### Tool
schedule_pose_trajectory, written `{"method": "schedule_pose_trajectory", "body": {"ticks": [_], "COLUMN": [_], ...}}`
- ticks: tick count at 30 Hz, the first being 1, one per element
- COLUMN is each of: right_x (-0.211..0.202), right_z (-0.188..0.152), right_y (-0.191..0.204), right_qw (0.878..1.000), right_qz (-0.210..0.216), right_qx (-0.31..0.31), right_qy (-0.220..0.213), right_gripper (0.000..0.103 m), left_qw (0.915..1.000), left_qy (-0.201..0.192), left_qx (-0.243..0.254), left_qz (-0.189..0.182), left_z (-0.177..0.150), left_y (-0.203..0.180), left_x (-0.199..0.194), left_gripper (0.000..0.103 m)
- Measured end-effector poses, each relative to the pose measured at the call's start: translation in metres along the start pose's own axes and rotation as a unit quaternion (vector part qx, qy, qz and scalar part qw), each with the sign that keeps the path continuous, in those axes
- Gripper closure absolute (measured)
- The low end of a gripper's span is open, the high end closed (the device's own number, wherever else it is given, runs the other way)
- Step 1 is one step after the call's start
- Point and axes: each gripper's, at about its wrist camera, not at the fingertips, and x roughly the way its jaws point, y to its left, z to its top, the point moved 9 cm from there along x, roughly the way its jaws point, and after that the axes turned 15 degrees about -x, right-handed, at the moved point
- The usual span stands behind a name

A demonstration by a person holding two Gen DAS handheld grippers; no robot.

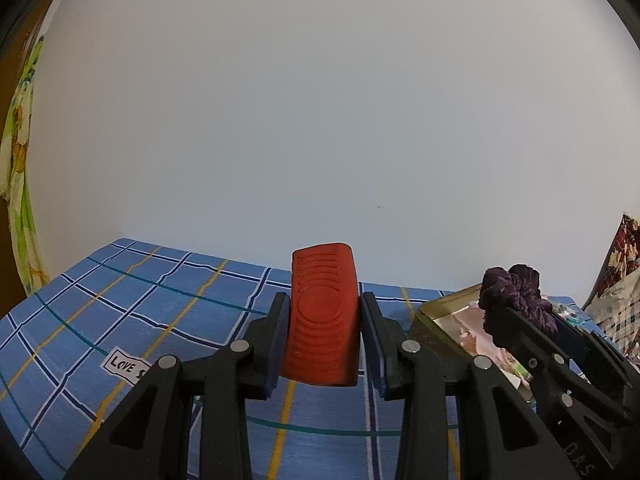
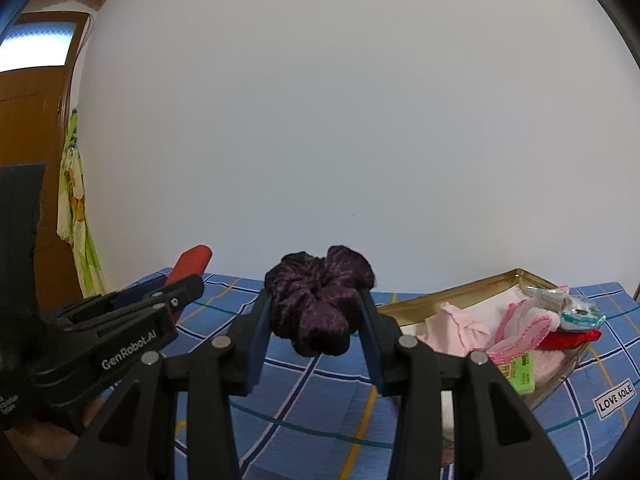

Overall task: Organize soft objects
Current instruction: 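Carry the scrunchie and pad over the gold tin with both tools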

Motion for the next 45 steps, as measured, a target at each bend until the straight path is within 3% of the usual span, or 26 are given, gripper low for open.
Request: {"method": "schedule_pose_trajectory", "body": {"ticks": [19, 45], "right_x": [-0.018, -0.043], "right_z": [-0.004, -0.012], "right_y": [-0.042, -0.117], "right_qw": [0.999, 0.995], "right_qz": [-0.031, -0.091], "right_qx": [0.011, 0.034], "right_qy": [-0.008, -0.01], "right_gripper": [0.062, 0.062], "left_qw": [0.9995, 0.9952], "left_qy": [0.001, 0.017], "left_qx": [0.021, 0.057], "left_qz": [-0.026, -0.078], "left_z": [-0.005, -0.022], "left_y": [-0.009, -0.028], "left_x": [0.021, 0.083], "left_gripper": [0.065, 0.065]}}
